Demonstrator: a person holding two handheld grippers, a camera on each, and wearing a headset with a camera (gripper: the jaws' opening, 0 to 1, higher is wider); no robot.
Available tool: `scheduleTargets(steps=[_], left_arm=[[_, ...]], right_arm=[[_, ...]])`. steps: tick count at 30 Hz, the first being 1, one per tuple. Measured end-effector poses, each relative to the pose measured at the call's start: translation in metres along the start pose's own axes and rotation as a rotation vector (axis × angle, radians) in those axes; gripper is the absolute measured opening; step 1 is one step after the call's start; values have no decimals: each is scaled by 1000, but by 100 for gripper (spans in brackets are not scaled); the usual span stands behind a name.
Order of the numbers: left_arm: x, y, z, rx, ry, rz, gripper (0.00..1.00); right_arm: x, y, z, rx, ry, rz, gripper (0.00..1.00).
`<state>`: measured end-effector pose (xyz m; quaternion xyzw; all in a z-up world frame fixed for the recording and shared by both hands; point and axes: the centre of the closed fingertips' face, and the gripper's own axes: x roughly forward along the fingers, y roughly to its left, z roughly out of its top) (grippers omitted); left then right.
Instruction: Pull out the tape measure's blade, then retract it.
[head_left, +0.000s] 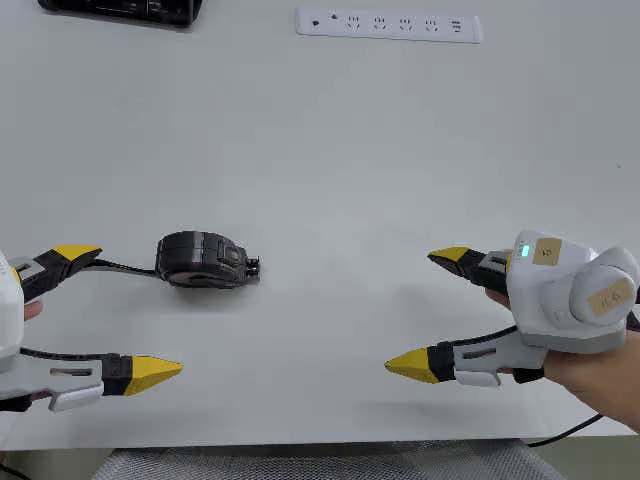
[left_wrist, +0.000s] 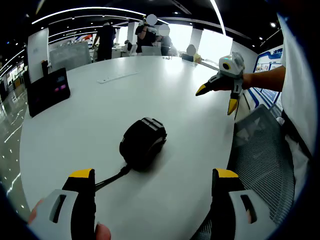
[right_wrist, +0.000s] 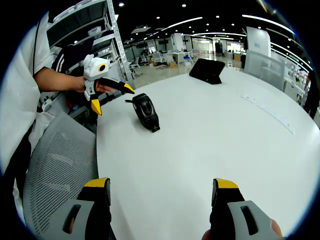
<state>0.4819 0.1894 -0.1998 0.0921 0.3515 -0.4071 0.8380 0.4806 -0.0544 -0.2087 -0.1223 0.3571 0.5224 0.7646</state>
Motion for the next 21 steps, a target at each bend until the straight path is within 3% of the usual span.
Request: scheduleTargets(steps=[21], left_arm=[[-1, 0, 1, 4, 2, -8, 92]], right_arm=[[0, 1, 2, -6, -4, -4, 82]])
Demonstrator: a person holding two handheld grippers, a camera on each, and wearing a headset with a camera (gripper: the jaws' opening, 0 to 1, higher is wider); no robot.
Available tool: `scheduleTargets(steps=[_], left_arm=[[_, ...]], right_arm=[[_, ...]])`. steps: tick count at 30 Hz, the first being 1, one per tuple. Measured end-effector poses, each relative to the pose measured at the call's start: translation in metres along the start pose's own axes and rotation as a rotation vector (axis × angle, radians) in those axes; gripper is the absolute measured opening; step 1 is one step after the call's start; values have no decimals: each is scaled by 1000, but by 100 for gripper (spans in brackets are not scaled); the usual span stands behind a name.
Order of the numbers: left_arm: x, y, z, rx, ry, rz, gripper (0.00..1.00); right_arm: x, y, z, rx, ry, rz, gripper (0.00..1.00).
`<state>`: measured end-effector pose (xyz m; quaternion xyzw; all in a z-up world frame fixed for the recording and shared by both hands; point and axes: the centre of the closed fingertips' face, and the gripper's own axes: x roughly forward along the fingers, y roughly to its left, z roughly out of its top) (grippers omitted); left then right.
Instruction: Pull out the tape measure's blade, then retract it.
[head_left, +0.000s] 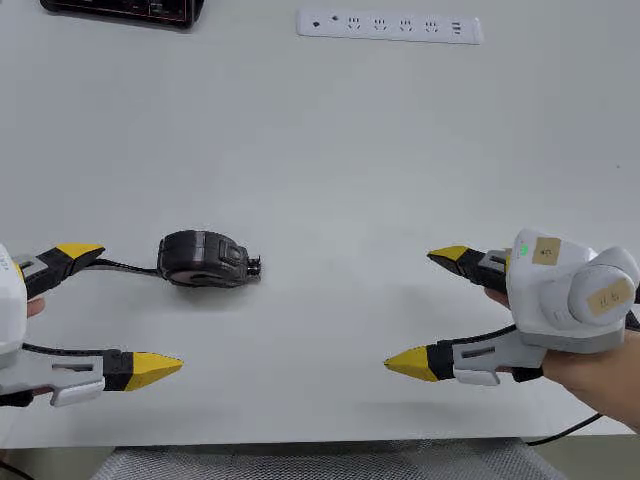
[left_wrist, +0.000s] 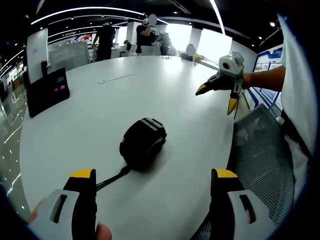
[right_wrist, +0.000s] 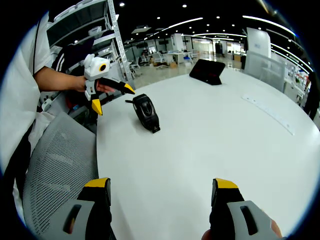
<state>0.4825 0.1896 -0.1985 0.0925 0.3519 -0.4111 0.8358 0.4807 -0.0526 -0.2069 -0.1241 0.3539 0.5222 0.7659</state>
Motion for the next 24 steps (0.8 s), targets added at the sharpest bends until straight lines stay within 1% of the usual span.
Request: scheduleTargets(steps=[2, 5, 7, 9, 12, 16, 19, 22, 24], left_arm=[[1, -2, 3, -6, -16, -16, 92], [4, -4, 5, -3, -26, -30, 92], [6, -6, 3, 0, -22, -40, 93], [6, -6, 3, 2, -19, -41, 93], [8, -2, 4, 6, -28, -32, 94], [12, 3, 5, 8, -27, -22, 96], [17, 7, 7, 1, -36, -24, 96], [22, 10, 10, 16, -39, -22, 95], [24, 9, 11, 21, -42, -29, 94]], right_arm=[[1, 1, 1, 2, -4, 11, 81], [3, 0, 4, -3, -6, 22, 80], [4, -2, 6, -3, -14, 24, 78], [5, -3, 8, -2, -22, 25, 78], [9, -2, 10, -10, -25, 33, 78], [13, -2, 14, -19, -35, 52, 76], [17, -7, 16, -28, -42, 47, 79], [21, -8, 19, -31, -47, 53, 79], [24, -11, 19, -35, -48, 56, 79]])
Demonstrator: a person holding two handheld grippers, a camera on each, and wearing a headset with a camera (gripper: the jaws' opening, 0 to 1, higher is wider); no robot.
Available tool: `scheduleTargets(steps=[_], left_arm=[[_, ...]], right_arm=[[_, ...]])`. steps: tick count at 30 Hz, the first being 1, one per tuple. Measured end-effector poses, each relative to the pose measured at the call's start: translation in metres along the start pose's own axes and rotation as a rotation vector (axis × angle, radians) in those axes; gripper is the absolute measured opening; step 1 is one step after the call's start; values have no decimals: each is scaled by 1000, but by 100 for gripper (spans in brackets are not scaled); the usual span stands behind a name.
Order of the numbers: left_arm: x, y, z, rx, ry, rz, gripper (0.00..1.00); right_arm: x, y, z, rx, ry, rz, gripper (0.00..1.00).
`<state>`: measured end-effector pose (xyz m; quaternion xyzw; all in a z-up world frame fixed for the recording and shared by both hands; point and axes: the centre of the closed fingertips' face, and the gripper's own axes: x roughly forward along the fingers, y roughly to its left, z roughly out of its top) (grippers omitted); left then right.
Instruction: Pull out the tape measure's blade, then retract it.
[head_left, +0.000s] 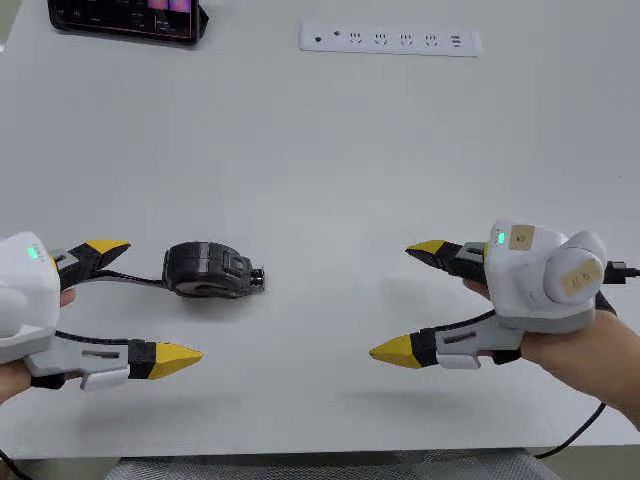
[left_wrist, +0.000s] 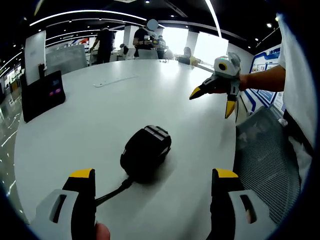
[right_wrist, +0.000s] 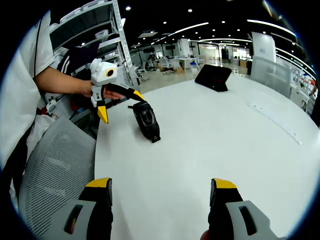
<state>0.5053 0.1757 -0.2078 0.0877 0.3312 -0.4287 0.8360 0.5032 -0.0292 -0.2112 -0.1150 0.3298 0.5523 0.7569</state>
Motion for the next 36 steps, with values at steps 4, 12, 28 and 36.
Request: scheduleTargets(steps=[4, 12, 28, 36], left_arm=[[5, 1, -4, 18, 16, -13, 92], [13, 2, -3, 48, 28, -32, 85], [26, 10, -4, 111, 83, -52, 67], [32, 10, -8, 132, 128, -80, 61]], right_arm=[[3, -1, 1, -20, 0, 7, 79], [12, -3, -5, -39, 8, 17, 77], [32, -3, -1, -66, 15, 60, 71], [41, -1, 1, -79, 24, 82, 68]])
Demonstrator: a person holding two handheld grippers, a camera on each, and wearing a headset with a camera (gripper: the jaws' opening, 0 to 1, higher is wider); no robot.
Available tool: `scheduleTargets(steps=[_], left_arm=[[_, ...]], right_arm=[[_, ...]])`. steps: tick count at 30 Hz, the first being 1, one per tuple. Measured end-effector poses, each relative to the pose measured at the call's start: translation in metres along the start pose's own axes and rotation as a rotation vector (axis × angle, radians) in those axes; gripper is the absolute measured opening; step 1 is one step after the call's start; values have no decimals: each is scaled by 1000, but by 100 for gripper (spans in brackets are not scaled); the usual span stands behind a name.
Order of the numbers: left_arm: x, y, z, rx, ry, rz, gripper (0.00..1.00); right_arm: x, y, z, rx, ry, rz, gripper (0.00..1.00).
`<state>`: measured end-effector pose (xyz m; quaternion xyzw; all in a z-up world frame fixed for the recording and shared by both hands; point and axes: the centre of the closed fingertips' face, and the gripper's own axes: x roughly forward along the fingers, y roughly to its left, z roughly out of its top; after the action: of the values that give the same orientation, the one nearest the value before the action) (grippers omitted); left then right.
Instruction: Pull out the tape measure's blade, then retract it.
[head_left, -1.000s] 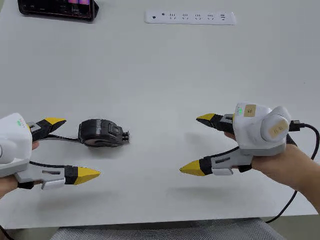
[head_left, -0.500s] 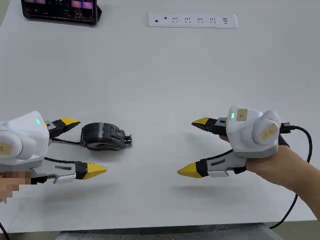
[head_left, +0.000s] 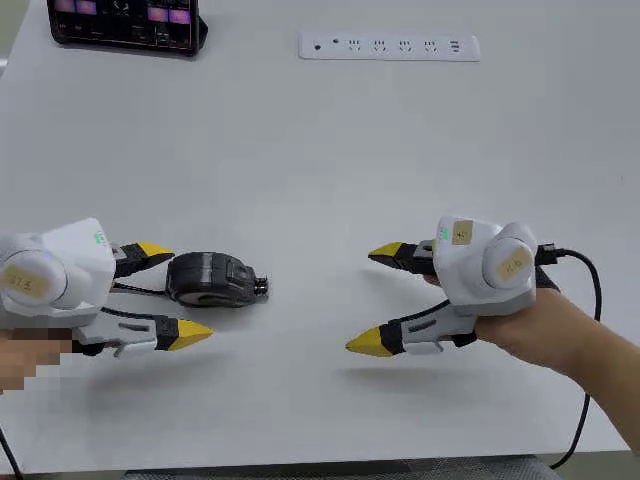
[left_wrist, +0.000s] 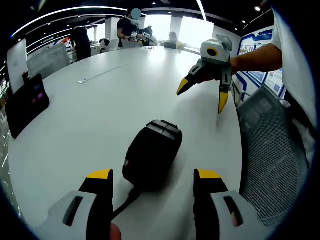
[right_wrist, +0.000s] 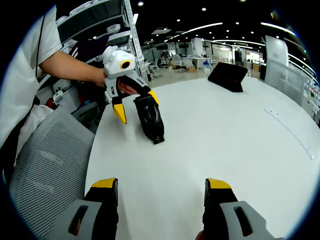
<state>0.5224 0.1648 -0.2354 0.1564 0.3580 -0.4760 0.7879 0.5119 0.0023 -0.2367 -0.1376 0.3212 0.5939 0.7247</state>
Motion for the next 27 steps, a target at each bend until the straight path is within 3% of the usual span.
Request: scheduleTargets(steps=[3, 27], left_arm=[[1, -1, -4, 33, 34, -12, 57], [7, 9, -7, 119, 99, -17, 34]], right_arm=[[3, 0, 1, -3, 1, 5, 68], [21, 1, 14, -43, 2, 41, 65]])
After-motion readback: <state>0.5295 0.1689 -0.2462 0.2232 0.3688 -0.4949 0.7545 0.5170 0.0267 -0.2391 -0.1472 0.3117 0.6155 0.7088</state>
